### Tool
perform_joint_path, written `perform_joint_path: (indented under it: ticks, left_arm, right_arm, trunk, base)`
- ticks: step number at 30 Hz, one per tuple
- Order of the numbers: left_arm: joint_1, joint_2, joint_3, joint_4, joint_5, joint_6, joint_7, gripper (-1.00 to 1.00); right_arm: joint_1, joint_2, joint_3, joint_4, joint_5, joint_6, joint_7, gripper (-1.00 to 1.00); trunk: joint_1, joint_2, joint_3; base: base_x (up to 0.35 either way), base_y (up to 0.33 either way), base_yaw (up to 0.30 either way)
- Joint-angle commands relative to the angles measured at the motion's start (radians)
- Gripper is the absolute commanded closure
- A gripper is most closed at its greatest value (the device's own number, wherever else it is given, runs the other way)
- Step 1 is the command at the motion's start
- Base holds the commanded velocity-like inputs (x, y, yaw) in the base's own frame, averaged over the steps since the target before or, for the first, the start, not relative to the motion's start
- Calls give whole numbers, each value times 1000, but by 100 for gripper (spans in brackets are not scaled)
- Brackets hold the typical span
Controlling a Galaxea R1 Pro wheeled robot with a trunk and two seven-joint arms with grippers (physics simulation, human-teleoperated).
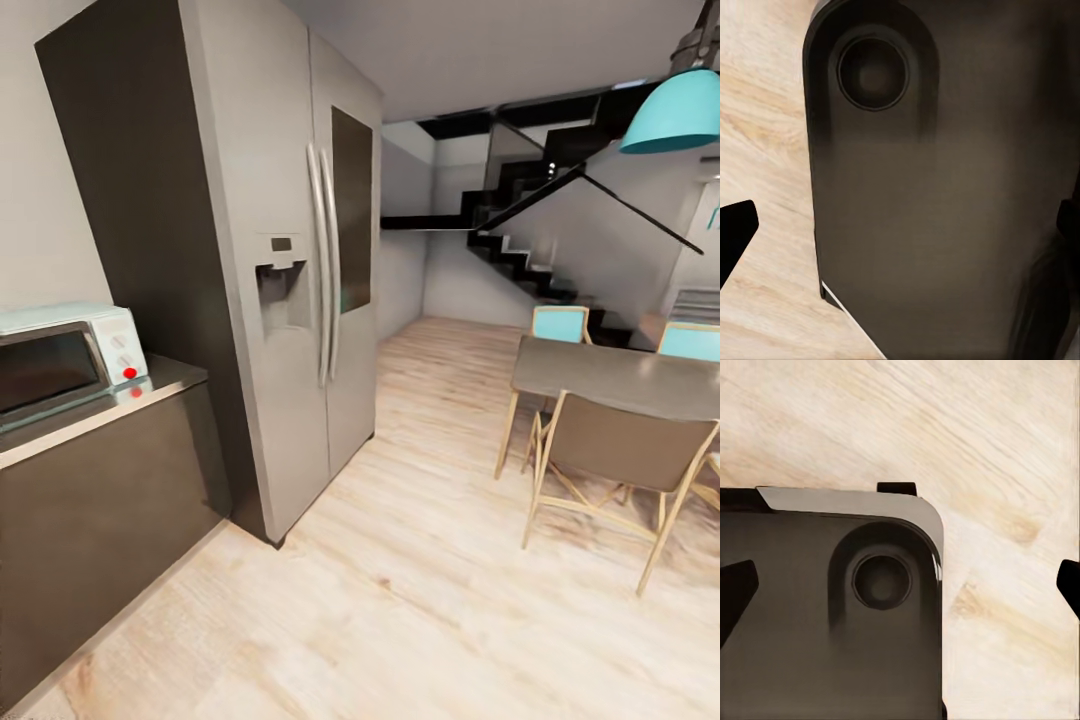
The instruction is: In the kitchen, take the popcorn bag from the countertop, put it into the microwave, and heat it until the popcorn is cooked so the cooked popcorn ends up inside the bag.
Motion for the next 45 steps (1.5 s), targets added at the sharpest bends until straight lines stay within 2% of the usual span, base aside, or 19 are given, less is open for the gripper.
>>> perform_joint_path:
  ticks: [1, 18, 37, 45]
  left_arm:
    - [0, 0, 2, -1, 1, 2, 0, -100]
    - [0, 0, 3, -1, 1, 2, 0, -100]
    - [0, 1, 4, -1, 1, 2, 0, -100]
    - [0, 1, 4, -1, 1, 2, 0, -100]
  right_arm:
    - [0, 0, 0, 0, 0, -2, -2, -100]
    - [0, 0, 0, 0, -1, -2, -2, -100]
    - [0, 0, 0, 0, -1, -2, -2, -100]
    - [0, 0, 0, 0, -1, -2, -1, -100]
  trunk:
    - [0, 0, -1]
    - [0, 0, -1]
    - [0, 0, -1]
    - [0, 0, -1]
  base:
    - [275, -232, 254]
    - [267, -219, 255]
    - [233, -12, 255]
    - [27, 0, 256]
